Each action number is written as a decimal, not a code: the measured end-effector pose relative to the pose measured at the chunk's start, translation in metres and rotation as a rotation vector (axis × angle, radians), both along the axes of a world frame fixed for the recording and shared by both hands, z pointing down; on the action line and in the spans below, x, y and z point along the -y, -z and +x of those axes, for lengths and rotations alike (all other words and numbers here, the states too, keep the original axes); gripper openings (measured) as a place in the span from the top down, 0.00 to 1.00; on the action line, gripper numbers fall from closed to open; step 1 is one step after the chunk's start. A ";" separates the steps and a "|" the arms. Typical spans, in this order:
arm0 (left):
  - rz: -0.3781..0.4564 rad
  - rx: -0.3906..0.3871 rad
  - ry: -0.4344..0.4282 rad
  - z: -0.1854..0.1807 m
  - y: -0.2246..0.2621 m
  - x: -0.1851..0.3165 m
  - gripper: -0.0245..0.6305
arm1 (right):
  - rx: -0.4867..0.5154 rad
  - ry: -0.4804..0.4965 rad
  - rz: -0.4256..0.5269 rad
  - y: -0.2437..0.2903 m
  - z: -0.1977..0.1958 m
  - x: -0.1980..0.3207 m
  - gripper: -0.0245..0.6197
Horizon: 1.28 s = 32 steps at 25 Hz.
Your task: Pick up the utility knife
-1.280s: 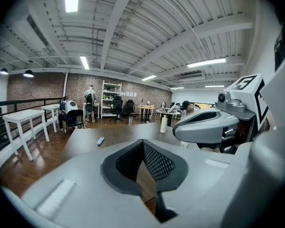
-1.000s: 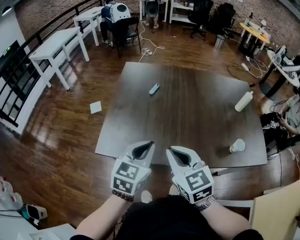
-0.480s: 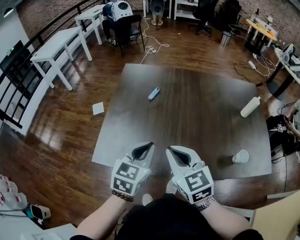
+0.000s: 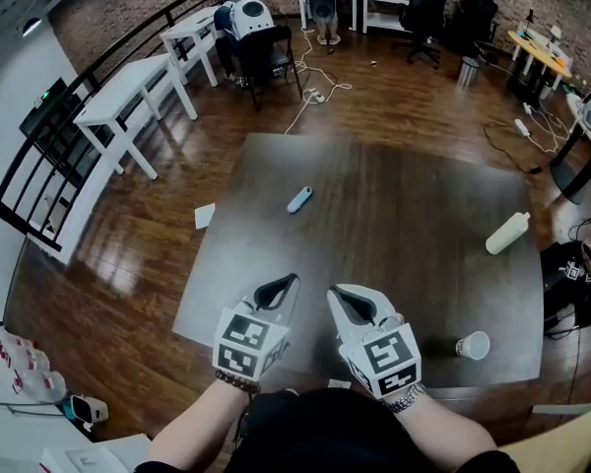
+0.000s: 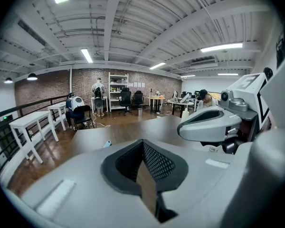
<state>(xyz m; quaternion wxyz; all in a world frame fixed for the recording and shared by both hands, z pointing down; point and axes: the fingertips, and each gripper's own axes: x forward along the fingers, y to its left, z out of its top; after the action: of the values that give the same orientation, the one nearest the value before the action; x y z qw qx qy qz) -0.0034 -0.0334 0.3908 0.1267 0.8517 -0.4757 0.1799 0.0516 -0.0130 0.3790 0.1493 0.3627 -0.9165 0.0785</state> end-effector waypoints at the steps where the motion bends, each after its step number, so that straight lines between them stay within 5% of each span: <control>1: 0.006 0.009 0.005 0.002 0.002 0.007 0.94 | 0.004 0.006 -0.003 -0.001 0.002 0.006 0.97; 11: -0.021 0.045 0.007 -0.007 -0.011 0.082 0.87 | 0.020 -0.037 -0.046 -0.017 0.011 0.064 0.97; 25: -0.224 0.039 0.033 -0.057 -0.140 0.232 0.63 | -0.078 -0.097 -0.196 -0.089 -0.030 0.150 0.97; 32: -0.299 0.070 0.030 -0.059 -0.200 0.280 0.59 | -0.098 -0.092 -0.274 -0.122 -0.053 0.174 0.97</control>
<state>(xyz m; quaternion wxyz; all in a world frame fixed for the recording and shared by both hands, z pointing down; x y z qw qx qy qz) -0.0626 -0.3134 0.5910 0.2380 0.8095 -0.4602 0.2761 -0.0018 -0.1875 0.5009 0.2380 0.3842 -0.8712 0.1918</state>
